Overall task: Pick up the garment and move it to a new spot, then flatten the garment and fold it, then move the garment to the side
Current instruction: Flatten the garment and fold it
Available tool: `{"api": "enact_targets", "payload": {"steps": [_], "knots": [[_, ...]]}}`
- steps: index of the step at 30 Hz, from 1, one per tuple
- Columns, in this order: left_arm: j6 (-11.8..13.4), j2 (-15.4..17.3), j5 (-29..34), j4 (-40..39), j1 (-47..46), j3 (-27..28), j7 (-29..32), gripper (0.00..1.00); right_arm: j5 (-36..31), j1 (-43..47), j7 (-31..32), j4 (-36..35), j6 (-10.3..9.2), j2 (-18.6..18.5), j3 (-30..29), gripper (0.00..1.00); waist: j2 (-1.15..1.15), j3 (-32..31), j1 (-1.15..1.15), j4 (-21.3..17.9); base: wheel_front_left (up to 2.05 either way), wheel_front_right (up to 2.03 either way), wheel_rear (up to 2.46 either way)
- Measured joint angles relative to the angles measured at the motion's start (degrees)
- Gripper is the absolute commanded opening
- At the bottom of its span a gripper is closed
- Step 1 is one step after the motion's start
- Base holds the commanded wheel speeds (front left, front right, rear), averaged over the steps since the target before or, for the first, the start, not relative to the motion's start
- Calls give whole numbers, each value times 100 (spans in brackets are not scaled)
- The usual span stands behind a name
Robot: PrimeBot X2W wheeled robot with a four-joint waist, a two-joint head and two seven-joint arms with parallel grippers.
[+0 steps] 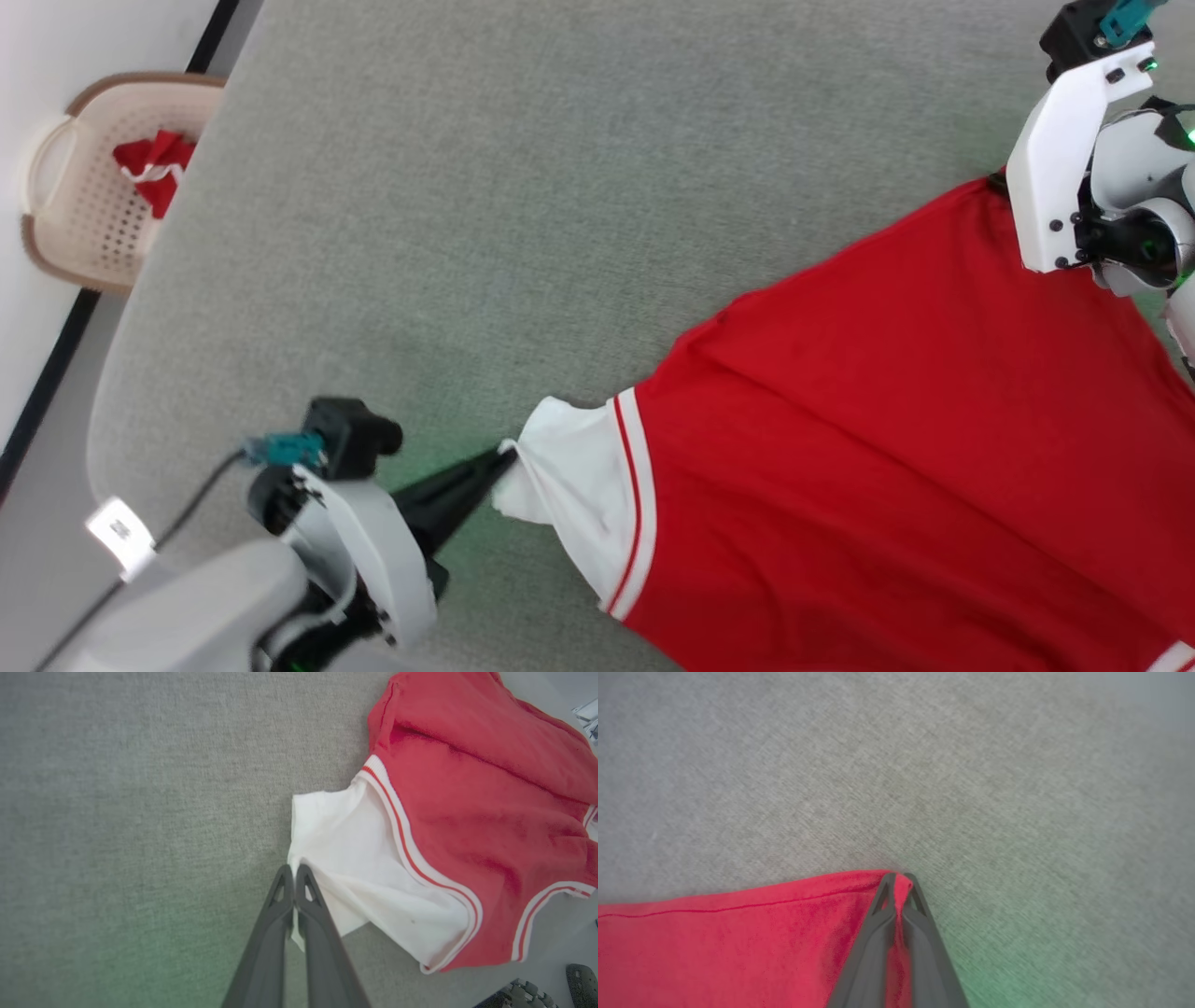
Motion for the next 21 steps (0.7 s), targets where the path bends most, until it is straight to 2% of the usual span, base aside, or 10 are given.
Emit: {"api": "enact_targets", "payload": {"steps": [8, 14, 21], "knots": [[269, 438, -69, -207, -557, 247, 488, 0, 192, 10, -530, -242, -1, -194, 118, 0, 0, -230, 0, -239, 0, 0, 0], [466, 808, -45, -441, -1403, 511, 1182, 0, 358, -69, -1027, -547, -1, -366, 81, 0, 0, -524, 0, -446, 0, 0, 0], [545, 870, 125, -116, -2640, 829, 1895, 0, 388, -210, -1530, -940, -1, -472, -8, 0, 0, -921, 0, -730, 0, 0, 0]]}}
